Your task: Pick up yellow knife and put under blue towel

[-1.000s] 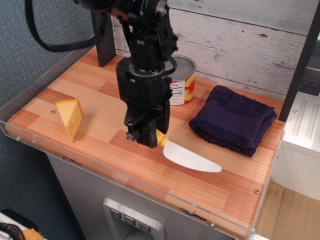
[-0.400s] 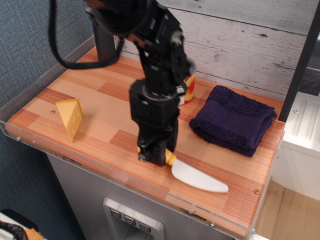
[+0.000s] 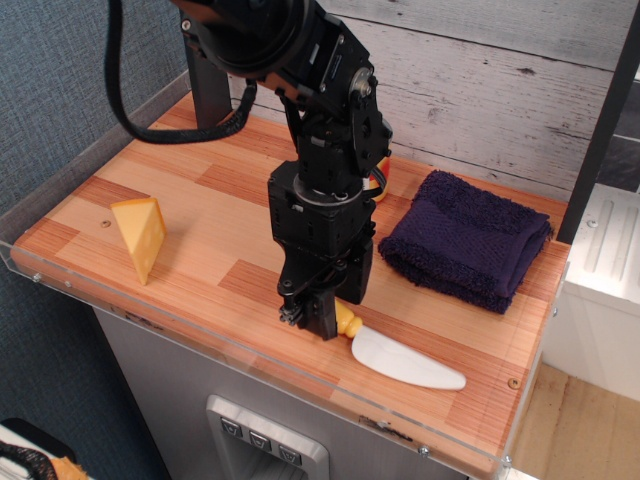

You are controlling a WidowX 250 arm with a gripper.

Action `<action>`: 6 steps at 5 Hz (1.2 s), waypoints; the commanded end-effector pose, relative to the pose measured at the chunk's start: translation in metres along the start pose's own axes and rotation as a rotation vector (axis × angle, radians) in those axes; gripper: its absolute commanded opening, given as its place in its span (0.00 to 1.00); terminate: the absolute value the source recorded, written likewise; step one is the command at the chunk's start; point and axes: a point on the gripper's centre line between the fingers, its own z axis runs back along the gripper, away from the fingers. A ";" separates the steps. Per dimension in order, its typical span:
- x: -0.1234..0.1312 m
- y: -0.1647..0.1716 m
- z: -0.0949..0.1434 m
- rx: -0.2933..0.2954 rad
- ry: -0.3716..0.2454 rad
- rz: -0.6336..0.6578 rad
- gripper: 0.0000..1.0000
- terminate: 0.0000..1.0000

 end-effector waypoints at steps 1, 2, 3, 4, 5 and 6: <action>0.009 -0.023 0.028 -0.079 -0.007 -0.038 1.00 0.00; 0.011 -0.026 0.045 -0.116 -0.052 -0.099 1.00 0.00; 0.015 -0.031 0.061 -0.092 -0.106 -0.262 1.00 0.00; 0.010 -0.041 0.075 -0.070 -0.176 -0.518 1.00 0.00; 0.011 -0.052 0.087 -0.011 -0.195 -0.777 1.00 0.00; 0.021 -0.051 0.094 -0.004 -0.202 -1.029 1.00 0.00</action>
